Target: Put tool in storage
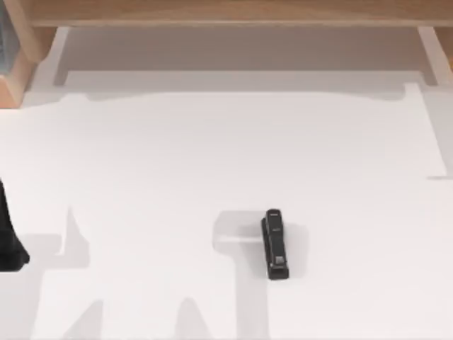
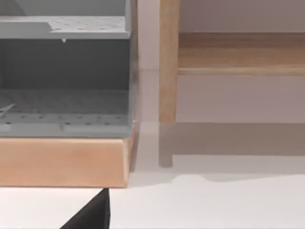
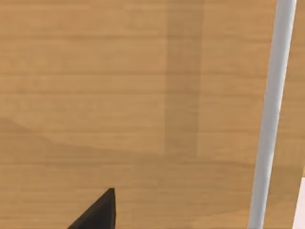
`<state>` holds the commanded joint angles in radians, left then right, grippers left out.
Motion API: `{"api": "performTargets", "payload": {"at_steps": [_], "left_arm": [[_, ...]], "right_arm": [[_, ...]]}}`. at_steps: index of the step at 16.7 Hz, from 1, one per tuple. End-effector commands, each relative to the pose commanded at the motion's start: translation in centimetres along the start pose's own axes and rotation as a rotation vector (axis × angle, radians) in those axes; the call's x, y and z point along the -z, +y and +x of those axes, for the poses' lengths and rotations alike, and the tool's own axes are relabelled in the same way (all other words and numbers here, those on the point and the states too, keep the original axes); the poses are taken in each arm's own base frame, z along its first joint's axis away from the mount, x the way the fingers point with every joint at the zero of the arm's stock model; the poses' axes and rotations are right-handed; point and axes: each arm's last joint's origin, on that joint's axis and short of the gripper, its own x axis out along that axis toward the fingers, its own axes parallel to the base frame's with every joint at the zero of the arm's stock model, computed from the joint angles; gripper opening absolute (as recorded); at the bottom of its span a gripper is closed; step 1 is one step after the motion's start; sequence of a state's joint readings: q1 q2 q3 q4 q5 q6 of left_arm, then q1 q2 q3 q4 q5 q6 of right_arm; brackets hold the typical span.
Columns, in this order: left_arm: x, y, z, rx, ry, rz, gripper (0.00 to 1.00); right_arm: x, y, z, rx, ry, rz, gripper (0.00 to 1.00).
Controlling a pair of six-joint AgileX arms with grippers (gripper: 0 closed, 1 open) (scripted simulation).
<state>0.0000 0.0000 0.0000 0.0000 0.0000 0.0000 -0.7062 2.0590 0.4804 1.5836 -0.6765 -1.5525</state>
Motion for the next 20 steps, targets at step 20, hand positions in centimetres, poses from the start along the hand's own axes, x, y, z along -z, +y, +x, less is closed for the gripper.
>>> {"api": "performTargets", "payload": {"at_steps": [20], "left_arm": [[0.0, 0.0, 0.0, 0.000, 0.000, 0.000, 1.00]], "right_arm": [[-8.4, -3.2, 1.9, -0.210, -0.263, 0.524, 1.00]]}}
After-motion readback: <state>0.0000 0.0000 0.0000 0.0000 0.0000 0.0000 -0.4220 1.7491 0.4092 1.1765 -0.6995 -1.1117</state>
